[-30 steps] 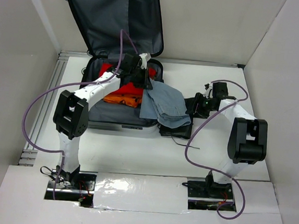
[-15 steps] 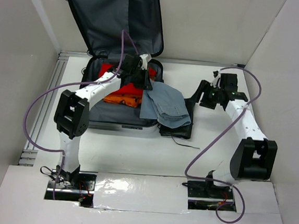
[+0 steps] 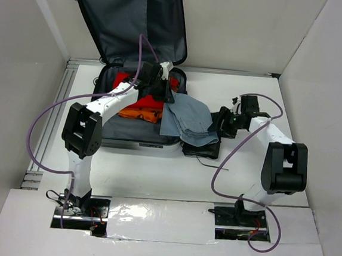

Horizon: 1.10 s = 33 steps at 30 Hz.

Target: Pack the luggage

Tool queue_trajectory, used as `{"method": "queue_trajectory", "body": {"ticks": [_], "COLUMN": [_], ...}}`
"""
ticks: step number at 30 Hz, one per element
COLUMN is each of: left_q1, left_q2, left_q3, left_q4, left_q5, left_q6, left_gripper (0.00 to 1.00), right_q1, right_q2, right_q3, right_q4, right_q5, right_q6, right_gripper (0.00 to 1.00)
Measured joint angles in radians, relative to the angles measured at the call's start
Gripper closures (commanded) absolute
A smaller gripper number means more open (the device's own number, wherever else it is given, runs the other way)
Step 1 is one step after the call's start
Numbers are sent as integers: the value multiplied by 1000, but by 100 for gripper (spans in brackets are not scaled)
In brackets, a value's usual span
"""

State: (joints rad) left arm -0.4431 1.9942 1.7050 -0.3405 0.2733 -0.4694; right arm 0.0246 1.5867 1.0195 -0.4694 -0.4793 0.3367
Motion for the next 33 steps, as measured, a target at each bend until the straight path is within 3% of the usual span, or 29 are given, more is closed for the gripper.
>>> {"method": "queue_trajectory", "body": {"ticks": [14, 18, 19, 21, 22, 33], "left_q1": [-1, -2, -3, -3, -4, -4], "left_q2": [0, 5, 8, 13, 15, 17], "left_q3": [-4, -4, -4, -4, -4, 8], "left_q4": [2, 3, 3, 3, 3, -15], "left_q5": [-7, -7, -7, -6, -6, -10], "left_q6": [0, 0, 0, 0, 0, 22], "left_gripper": [100, 100, 100, 100, 100, 100], "right_q1": [13, 13, 13, 14, 14, 15], "right_q2": [84, 104, 109, 118, 122, 92], "right_q3": [-35, -62, -67, -71, -71, -17], "right_q4": [90, 132, 142, 164, 172, 92], "right_q5": [-22, -29, -35, -59, -69, -53], "right_q6": [23, 36, 41, 48, 56, 44], "right_gripper": [32, 45, 60, 79, 97, 100]}}
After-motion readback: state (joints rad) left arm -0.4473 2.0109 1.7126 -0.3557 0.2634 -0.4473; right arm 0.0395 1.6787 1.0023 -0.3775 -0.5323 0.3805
